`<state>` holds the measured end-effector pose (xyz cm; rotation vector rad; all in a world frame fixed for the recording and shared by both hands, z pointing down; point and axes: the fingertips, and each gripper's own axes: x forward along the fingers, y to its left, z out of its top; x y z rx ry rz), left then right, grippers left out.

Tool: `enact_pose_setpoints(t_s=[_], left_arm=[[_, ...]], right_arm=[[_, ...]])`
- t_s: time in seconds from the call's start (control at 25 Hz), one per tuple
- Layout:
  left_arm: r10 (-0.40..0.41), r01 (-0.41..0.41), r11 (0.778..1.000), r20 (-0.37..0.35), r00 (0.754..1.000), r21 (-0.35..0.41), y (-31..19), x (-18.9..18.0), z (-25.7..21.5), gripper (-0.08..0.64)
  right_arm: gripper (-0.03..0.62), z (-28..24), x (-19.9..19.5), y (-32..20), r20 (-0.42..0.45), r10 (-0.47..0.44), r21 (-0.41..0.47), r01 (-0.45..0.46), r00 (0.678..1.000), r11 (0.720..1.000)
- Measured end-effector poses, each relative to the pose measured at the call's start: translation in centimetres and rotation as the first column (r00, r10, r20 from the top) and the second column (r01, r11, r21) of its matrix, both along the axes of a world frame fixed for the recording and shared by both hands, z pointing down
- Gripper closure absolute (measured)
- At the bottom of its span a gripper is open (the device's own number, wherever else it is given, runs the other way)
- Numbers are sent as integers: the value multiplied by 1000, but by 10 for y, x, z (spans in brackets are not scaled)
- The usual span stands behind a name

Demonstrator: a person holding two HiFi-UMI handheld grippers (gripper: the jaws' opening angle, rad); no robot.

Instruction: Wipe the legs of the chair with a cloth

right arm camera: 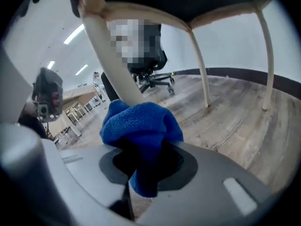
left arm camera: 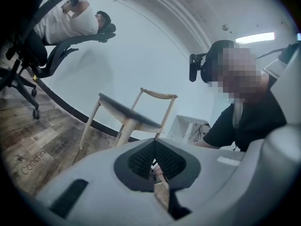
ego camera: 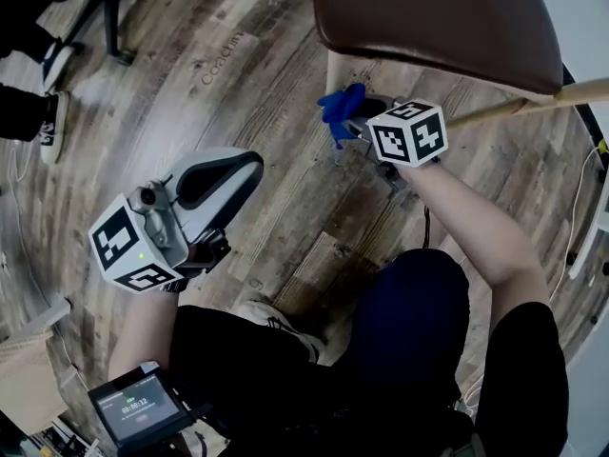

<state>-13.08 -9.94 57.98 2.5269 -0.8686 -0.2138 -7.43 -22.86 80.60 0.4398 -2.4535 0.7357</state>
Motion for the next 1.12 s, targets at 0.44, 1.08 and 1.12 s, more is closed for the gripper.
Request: enact_pose_setpoints(t_s=[0.44, 1.08, 1.12], left_arm=[[58, -56, 996, -33, 998, 62, -8, 27, -22, 561], [79, -76, 995, -39, 996, 70, -18, 38, -29, 561], [85, -83, 994, -36, 996, 69, -19, 40, -29, 561]], right_arm=[[500, -180, -2, 6, 333, 45, 70, -72, 942, 995], [500, -232, 67, 1, 516, 238, -68, -238, 822, 969], [500, -232, 84, -5, 506, 272, -63, -280, 819, 958]])
